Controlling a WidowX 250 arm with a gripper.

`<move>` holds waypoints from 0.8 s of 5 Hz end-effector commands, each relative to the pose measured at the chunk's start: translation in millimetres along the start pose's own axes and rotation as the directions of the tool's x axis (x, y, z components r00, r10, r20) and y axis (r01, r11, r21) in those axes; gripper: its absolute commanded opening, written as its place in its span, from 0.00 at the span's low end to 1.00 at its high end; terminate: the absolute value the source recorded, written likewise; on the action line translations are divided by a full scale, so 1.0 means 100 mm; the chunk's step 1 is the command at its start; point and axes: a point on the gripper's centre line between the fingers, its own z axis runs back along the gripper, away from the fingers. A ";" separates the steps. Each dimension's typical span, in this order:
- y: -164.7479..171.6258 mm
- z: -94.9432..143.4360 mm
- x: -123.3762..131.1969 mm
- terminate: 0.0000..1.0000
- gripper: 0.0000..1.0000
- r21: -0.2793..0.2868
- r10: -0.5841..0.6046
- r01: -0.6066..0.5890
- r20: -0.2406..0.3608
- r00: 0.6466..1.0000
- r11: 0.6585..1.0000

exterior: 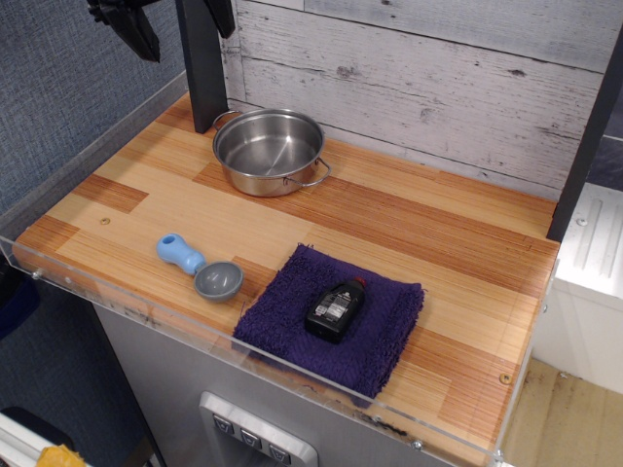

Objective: Move the black object from the purple cloth to behind the blue spoon

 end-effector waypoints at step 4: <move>-0.43 0.11 -0.68 0.00 1.00 -0.026 -0.348 0.347 -0.034 0.937 0.937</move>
